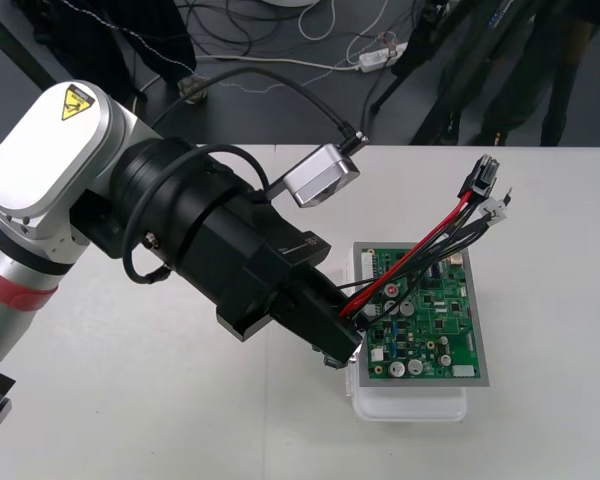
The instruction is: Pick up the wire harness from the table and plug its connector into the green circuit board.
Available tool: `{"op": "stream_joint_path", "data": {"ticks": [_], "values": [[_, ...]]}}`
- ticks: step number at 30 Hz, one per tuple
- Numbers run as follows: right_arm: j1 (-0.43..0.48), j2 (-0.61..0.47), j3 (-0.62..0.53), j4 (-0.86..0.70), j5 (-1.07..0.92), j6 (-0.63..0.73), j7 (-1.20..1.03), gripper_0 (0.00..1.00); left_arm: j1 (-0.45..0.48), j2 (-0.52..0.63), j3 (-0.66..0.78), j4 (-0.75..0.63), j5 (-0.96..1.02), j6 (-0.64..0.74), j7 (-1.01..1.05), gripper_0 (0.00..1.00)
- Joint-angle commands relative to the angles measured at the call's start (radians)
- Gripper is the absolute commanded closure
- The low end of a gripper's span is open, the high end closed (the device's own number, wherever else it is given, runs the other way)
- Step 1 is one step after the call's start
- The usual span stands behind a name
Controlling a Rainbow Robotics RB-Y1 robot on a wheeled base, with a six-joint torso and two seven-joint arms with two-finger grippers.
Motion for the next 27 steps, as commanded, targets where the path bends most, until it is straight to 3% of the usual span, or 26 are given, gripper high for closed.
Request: {"op": "stream_joint_path", "data": {"ticks": [1,12,27], "values": [[-0.095,0.079,0.005,0.01,0.039,-0.006,0.022,0.0,0.042,-0.03,-0.023,0.013,0.0,-0.028,0.054,1.0],[-0.136,0.099,0.078,0.035,0.051,-0.006,0.097,0.0,0.082,-0.029,-0.039,0.019,0.026,-0.028,0.072,1.0],[-0.098,0.055,0.21,-0.015,0.086,-0.006,0.304,0.0,0.029,-0.09,-0.102,0.019,0.121,-0.028,0.141,1.0]]}}
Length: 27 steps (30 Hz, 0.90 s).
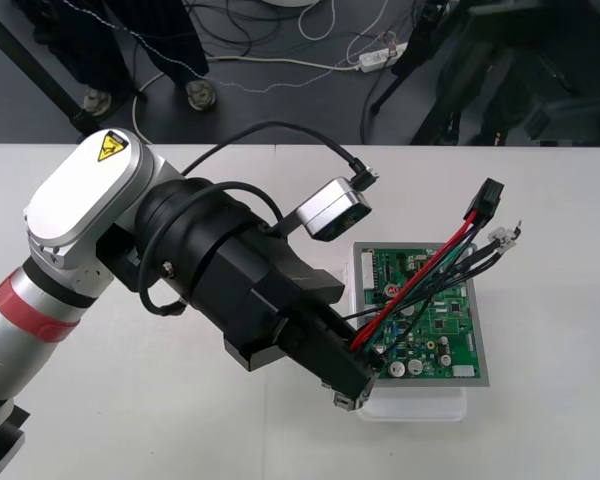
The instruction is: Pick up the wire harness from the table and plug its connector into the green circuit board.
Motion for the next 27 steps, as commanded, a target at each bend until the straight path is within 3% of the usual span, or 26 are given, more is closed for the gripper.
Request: {"op": "stream_joint_path", "data": {"ticks": [1,16,27], "values": [[0.001,-0.04,0.065,-0.048,-0.033,-0.005,0.055,0.0,-0.044,-0.034,-0.057,-0.004,0.035,-0.028,0.094,1.0],[0.047,-0.109,0.065,-0.054,-0.121,-0.005,0.056,0.0,-0.047,-0.02,-0.07,-0.003,0.058,-0.028,0.085,1.0],[0.118,-0.115,0.065,-0.15,-0.159,-0.005,0.058,0.0,-0.047,-0.019,-0.07,-0.003,0.061,-0.028,0.083,1.0]]}}
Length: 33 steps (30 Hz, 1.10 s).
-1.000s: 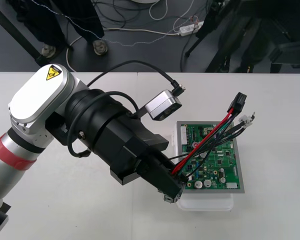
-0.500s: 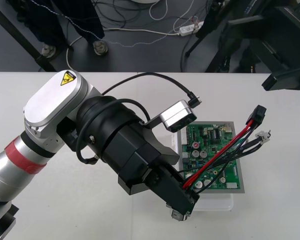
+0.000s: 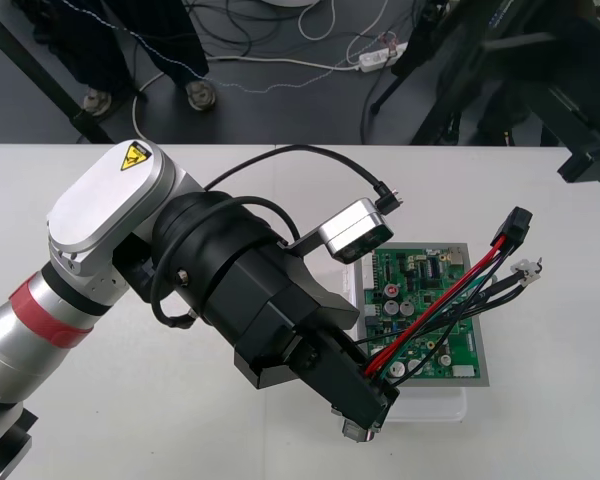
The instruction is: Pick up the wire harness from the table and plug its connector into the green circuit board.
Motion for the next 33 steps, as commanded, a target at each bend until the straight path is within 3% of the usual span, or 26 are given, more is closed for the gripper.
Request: {"op": "stream_joint_path", "data": {"ticks": [1,33], "values": [[0.048,-0.041,0.008,-0.079,-0.018,-0.005,0.039,0.0,-0.039,-0.009,-0.012,-0.005,0.02,-0.028,0.026,1.0],[0.076,0.017,0.063,-0.192,-0.012,-0.005,0.039,0.0,-0.036,-0.009,-0.012,-0.005,0.019,-0.028,0.011,1.0]]}}
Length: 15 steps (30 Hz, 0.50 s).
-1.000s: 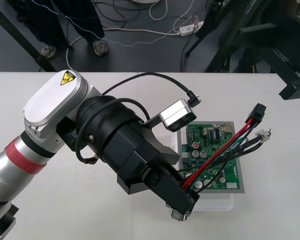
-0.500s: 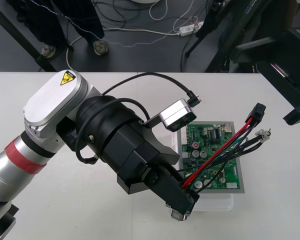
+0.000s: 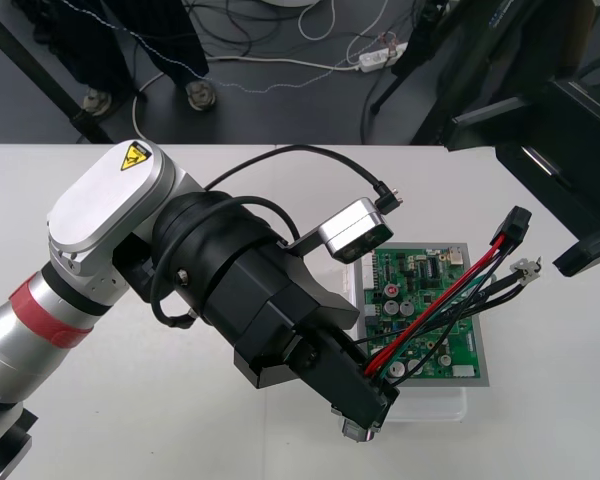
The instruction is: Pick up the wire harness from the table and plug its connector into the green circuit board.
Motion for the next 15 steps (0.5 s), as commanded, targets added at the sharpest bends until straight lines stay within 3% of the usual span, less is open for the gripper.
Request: {"op": "stream_joint_path", "data": {"ticks": [1,8,11,15], "values": [[0.005,0.009,0.015,-0.029,-0.003,-0.005,0.039,0.0,-0.036,-0.009,-0.012,-0.006,0.017,-0.028,0.011,1.0],[0.005,0.009,0.015,-0.028,-0.003,-0.005,0.036,0.0,-0.036,-0.009,-0.011,-0.006,0.015,-0.028,0.009,1.0],[0.005,0.009,0.015,-0.032,-0.003,-0.005,0.039,0.12,-0.036,-0.009,-0.011,-0.004,0.015,-0.028,0.008,1.0],[0.005,0.009,0.015,-0.039,-0.003,-0.005,0.039,0.13,-0.036,-0.009,-0.011,-0.004,0.015,-0.028,0.008,1.0]]}}
